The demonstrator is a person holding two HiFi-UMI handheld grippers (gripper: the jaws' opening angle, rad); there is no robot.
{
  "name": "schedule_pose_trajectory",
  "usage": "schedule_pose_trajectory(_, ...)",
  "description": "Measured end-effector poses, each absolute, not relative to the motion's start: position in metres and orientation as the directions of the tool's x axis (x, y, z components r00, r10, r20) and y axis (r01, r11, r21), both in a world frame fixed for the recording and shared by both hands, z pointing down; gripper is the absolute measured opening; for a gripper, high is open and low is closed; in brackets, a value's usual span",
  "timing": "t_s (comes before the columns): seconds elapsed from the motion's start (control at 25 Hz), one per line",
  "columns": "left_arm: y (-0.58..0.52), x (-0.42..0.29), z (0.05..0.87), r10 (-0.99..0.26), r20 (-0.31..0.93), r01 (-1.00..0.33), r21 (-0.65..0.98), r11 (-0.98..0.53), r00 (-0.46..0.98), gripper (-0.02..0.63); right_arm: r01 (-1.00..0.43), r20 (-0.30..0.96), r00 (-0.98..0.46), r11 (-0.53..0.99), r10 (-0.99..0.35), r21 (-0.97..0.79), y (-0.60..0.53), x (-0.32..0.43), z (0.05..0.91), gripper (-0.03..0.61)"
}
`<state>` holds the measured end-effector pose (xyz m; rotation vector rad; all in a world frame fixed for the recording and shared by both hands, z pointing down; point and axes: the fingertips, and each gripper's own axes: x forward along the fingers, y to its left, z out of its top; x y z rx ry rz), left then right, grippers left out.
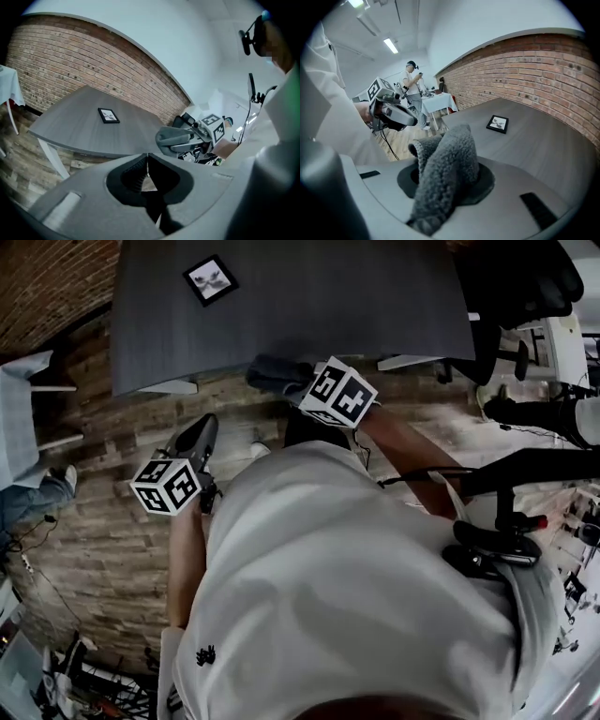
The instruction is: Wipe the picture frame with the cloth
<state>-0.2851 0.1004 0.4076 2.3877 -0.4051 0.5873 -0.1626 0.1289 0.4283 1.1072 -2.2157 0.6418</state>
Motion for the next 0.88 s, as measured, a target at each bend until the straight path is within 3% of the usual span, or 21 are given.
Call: schedule_pose_trajectory(0.88,0.118,-0.334,0.406,-0.121,0.498,-0.391,0.485,-0.782,0.859,0.02,-0.833,0.688,-0.455,0.543,-0.566,-0.105,0.169,-0.214,0.409,0.087)
